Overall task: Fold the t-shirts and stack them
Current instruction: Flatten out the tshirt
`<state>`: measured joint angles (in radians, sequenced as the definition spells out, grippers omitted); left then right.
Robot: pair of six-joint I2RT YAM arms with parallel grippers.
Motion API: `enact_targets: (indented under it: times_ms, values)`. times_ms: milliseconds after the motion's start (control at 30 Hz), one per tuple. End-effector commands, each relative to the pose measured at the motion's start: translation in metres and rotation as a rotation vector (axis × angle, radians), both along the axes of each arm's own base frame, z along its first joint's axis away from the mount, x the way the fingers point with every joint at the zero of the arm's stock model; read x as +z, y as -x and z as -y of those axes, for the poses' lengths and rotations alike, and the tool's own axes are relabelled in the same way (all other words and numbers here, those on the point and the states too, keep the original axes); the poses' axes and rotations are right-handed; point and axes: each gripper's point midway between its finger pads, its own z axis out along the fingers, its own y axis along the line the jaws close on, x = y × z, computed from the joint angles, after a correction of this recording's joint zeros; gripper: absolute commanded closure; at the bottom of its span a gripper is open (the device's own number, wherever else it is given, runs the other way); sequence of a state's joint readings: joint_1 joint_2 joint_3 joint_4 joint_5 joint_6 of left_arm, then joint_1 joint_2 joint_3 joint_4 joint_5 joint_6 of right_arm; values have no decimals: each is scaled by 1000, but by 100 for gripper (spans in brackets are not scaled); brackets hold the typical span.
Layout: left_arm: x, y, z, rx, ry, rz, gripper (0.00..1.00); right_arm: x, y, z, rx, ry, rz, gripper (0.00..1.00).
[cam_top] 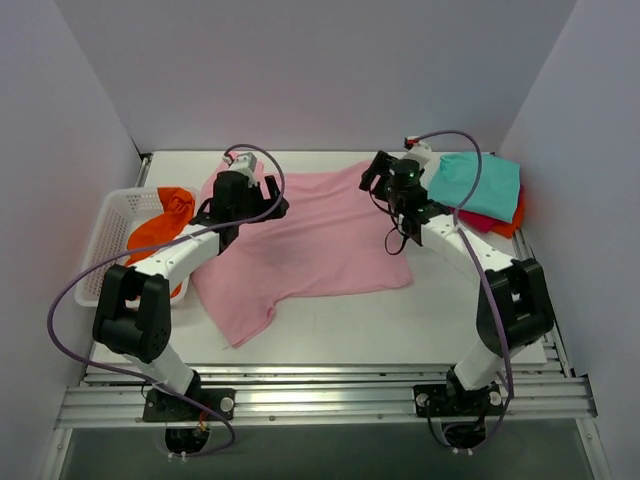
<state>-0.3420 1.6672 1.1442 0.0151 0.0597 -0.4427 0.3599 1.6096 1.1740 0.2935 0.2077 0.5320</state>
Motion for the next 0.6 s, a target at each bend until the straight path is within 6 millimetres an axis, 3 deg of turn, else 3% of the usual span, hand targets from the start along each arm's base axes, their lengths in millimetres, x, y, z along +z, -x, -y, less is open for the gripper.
enact_targets:
  times_ms: [0,33,67,167,200,300,333,433,567]
  values:
    - [40,1,10,-51,89,113,6,-32,-9,-49,186,-90,-6,33]
    - [40,5,9,-47,93,111,6,-54,-15,-59,215,-101,-43,44]
    - [40,7,7,-41,91,114,6,-58,-20,-68,248,-126,-37,66]
    - [38,15,1,-28,86,116,6,-95,-35,-84,283,-149,-106,100]
    - [38,15,-2,-15,81,118,6,-119,-37,-86,282,-150,-146,100]
    - [36,19,-7,-1,73,116,5,-133,-48,-91,284,-158,-163,100]
    - [35,20,-9,4,69,114,5,-147,-48,-91,283,-161,-187,100]
    - [30,20,-12,14,61,108,6,-161,-50,-86,268,-171,-207,100]
    - [25,20,-16,24,56,101,6,-172,-44,-60,208,-178,-231,100]
